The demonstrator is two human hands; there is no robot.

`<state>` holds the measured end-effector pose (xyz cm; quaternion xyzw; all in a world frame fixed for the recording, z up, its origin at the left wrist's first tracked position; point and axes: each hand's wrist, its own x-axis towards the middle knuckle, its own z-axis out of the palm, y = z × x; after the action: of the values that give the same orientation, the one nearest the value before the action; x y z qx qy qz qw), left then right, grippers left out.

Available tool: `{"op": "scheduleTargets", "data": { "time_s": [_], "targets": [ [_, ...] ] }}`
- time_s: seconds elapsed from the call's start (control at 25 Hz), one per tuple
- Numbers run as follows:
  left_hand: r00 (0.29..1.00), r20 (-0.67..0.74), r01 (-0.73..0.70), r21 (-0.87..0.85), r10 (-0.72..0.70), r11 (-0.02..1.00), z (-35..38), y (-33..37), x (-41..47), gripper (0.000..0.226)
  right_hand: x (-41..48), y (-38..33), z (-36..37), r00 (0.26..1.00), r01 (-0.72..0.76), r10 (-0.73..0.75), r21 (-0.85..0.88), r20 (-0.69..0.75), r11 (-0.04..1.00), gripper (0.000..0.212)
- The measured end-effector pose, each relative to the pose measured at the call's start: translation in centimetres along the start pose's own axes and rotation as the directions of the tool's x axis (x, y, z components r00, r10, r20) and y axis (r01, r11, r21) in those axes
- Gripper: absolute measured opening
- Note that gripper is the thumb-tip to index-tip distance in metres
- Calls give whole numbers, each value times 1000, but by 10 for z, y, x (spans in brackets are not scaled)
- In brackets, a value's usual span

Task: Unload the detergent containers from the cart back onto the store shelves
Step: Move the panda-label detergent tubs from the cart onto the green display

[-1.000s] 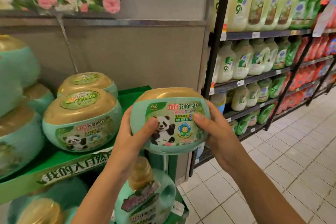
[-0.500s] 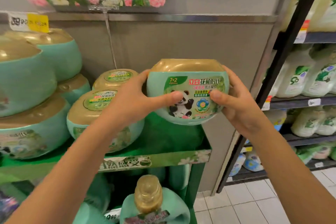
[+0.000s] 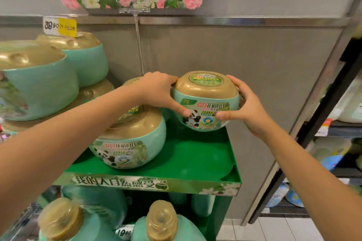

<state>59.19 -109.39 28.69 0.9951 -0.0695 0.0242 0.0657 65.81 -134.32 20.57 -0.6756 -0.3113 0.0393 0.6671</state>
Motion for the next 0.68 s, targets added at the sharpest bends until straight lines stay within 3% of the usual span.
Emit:
{"op": "scheduleTargets", "data": {
  "time_s": [0.2,0.44,0.68],
  "targets": [
    [1000,-20,8,-60,-10,998,-9,-37,7,94,3,15,-6,999,-17,19,-45,48,999,102],
    [991,44,127,-96,-124,987,-7,-74,4,86,9,22,-6,997,-42,45,-42,59,998,102],
    [982,19,187,-55,-187,981,-6,-74,5,90,2,24,7,994,-14,2,-114,-106,993,100]
  ]
}}
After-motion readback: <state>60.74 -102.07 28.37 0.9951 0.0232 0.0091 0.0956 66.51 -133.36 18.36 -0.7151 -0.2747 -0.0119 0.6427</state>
